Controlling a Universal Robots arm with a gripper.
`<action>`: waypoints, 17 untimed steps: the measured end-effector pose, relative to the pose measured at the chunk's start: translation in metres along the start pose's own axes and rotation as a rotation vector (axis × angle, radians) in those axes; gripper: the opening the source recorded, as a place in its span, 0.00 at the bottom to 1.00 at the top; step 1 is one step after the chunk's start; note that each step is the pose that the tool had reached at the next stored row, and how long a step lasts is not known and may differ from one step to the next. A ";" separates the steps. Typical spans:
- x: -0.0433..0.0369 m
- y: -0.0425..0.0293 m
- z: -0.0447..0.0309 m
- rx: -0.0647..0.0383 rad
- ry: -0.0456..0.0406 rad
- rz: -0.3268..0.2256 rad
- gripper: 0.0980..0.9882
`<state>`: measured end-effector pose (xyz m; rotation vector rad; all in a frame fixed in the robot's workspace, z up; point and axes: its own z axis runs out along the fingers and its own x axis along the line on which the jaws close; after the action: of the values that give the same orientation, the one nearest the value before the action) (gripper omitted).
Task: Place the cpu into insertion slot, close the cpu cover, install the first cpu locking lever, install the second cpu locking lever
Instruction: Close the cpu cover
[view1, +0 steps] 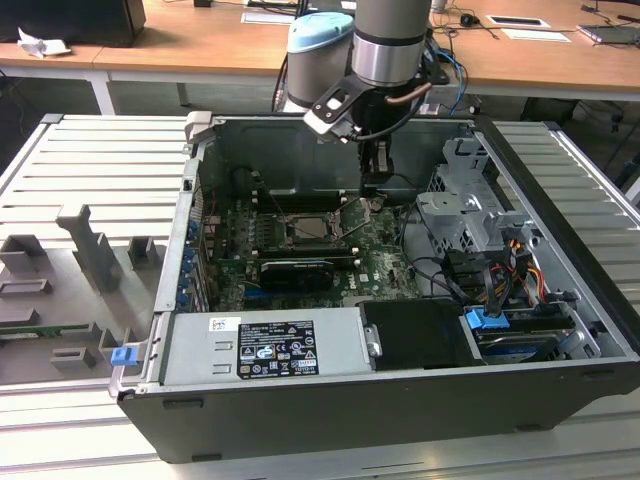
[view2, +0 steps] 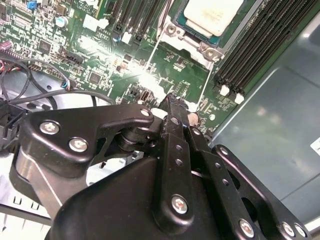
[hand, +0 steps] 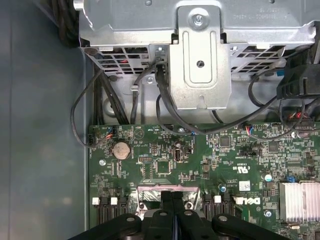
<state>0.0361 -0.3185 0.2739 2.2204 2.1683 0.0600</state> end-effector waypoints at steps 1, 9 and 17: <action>0.0000 0.0007 0.0000 0.000 -0.0001 0.000 0.01; 0.0002 0.0068 0.0004 0.000 0.0000 0.000 0.01; 0.0004 0.0147 0.0008 0.000 -0.0001 0.000 0.01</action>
<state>0.0508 -0.3185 0.2740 2.2205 2.1683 0.0596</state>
